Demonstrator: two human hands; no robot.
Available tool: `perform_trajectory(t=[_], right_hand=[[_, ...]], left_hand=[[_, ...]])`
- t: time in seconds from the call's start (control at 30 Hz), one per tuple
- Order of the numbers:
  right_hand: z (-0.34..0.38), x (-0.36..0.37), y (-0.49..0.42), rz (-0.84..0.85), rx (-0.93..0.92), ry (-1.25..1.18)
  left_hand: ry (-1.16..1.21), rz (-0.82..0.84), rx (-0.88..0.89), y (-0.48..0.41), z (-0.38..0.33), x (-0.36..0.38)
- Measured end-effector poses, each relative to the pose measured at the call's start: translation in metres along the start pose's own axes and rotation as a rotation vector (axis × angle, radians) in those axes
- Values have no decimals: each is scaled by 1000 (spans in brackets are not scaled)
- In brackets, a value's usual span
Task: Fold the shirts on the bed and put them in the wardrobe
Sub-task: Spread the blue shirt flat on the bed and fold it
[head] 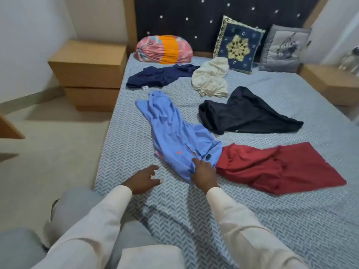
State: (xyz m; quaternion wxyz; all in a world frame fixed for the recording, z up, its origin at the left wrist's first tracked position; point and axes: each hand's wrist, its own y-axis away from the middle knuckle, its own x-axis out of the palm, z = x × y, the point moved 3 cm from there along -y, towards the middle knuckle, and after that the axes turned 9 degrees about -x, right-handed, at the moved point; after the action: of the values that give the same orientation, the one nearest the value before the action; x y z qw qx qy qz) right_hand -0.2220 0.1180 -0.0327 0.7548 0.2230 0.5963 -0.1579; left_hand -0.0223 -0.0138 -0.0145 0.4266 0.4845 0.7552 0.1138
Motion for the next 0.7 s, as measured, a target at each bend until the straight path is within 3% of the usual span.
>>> perform_trajectory(t=[0.13, 0.23, 0.3, 0.4, 0.5, 0.57, 0.63, 0.7], right_hand=[[-2, -2, -6, 54, -31, -130], [9, -14, -6, 243, -75, -751], [28, -27, 5, 458, -81, -1137], [40, -43, 13, 679, -190, -1353], [22, -55, 8, 504, -256, -1203], [4, -49, 3, 268, -241, -788], [11, -39, 3, 199, -262, -487], [34, -27, 2, 185, -302, -606]], left_hand=[[-56, -36, -4, -10, -10, 7], [-117, -85, 81, -21, -15, 3], [-116, -93, 169, -28, -21, 1], [-74, -116, 239, -27, -36, 0], [73, -202, 240, -10, -48, -9], [239, -249, 193, 6, -50, -22], [486, -241, 138, 19, -53, -36], [793, -172, 138, 30, -59, -51]])
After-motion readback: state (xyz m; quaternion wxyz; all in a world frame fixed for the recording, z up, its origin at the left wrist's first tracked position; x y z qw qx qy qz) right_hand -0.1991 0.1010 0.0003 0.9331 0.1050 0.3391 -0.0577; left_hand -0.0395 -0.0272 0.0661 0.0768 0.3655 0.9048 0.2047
